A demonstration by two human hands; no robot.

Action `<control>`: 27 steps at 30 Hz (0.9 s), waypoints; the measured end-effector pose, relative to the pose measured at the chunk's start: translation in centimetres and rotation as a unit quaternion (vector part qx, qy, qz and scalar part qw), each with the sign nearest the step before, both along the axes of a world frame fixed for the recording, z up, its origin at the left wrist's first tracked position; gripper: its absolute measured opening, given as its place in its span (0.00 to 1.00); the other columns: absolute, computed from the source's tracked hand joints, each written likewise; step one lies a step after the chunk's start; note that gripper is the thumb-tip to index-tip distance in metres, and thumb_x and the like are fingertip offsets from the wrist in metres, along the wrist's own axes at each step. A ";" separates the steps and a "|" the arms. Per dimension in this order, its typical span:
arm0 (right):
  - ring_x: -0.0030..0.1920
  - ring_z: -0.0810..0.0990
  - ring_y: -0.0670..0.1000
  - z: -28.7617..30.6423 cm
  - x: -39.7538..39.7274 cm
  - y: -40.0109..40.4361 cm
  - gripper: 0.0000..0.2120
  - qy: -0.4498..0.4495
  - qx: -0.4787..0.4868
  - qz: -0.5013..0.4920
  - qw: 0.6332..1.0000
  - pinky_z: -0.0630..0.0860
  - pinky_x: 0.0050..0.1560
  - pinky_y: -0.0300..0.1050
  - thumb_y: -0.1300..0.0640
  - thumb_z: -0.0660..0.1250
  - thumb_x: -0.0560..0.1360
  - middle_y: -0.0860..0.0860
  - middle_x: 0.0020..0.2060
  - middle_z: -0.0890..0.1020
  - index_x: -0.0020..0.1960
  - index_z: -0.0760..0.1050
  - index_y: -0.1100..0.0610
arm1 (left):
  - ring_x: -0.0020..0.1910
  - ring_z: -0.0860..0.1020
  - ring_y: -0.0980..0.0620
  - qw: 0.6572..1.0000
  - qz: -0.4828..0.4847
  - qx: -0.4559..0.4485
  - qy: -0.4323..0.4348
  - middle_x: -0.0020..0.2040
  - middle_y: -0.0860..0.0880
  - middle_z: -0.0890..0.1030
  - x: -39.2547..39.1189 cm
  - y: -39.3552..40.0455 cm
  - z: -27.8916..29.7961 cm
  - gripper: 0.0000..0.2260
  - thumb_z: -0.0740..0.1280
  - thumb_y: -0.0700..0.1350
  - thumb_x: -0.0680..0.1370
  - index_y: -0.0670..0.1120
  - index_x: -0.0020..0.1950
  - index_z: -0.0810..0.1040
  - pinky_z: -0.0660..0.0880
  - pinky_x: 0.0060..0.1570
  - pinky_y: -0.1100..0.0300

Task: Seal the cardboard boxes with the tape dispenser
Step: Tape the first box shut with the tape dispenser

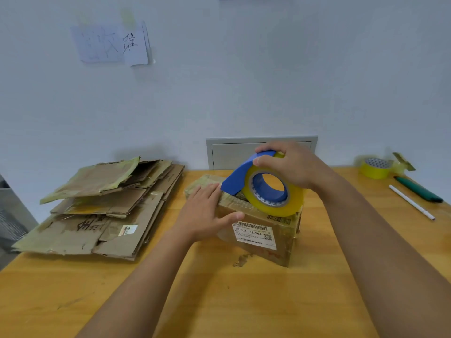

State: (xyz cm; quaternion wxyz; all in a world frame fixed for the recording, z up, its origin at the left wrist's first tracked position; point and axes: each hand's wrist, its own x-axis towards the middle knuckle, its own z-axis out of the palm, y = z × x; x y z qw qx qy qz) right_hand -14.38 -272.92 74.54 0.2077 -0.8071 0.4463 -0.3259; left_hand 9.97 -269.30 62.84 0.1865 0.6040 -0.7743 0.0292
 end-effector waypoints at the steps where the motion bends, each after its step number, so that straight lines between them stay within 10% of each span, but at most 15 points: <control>1: 0.52 0.77 0.43 0.0 0.0 -0.1 0.11 -0.006 0.003 -0.001 1.000 0.71 0.47 0.39 0.40 0.68 0.75 0.37 0.51 0.79 0.57 0.78 0.39 | 0.77 0.58 0.53 1.000 0.003 -0.007 0.011 0.78 0.52 0.63 -0.2 0.0 -0.2 0.46 0.46 0.81 0.70 0.54 0.79 0.59 0.45 0.76 0.54; 11: 0.53 0.78 0.47 -0.2 3.7 -1.8 0.20 -0.041 0.003 -0.061 0.997 0.75 0.51 0.45 0.37 0.67 0.74 0.43 0.55 0.80 0.61 0.78 0.44 | 0.73 0.64 0.50 0.996 -0.054 0.058 0.038 0.73 0.52 0.69 2.8 -4.1 1.9 0.42 0.49 0.78 0.71 0.53 0.75 0.66 0.58 0.74 0.43; 16: 0.52 0.76 0.44 -0.5 3.1 -2.1 0.19 -0.033 0.011 -0.055 0.998 0.69 0.44 0.37 0.36 0.66 0.74 0.41 0.52 0.79 0.60 0.77 0.43 | 0.48 0.70 0.56 0.995 -0.045 -0.025 0.080 0.51 0.56 0.74 1.2 -3.7 0.4 0.28 0.56 0.78 0.71 0.56 0.56 0.67 0.72 0.57 0.52; 27: 0.51 0.75 0.41 1.1 -1.7 -0.3 0.12 -0.009 0.040 -0.023 0.999 0.69 0.45 0.36 0.39 0.69 0.75 0.36 0.52 0.77 0.57 0.78 0.39 | 0.71 0.67 0.50 0.995 -0.039 0.054 0.067 0.74 0.51 0.69 1.4 -3.8 1.7 0.51 0.49 0.83 0.64 0.51 0.76 0.64 0.64 0.70 0.49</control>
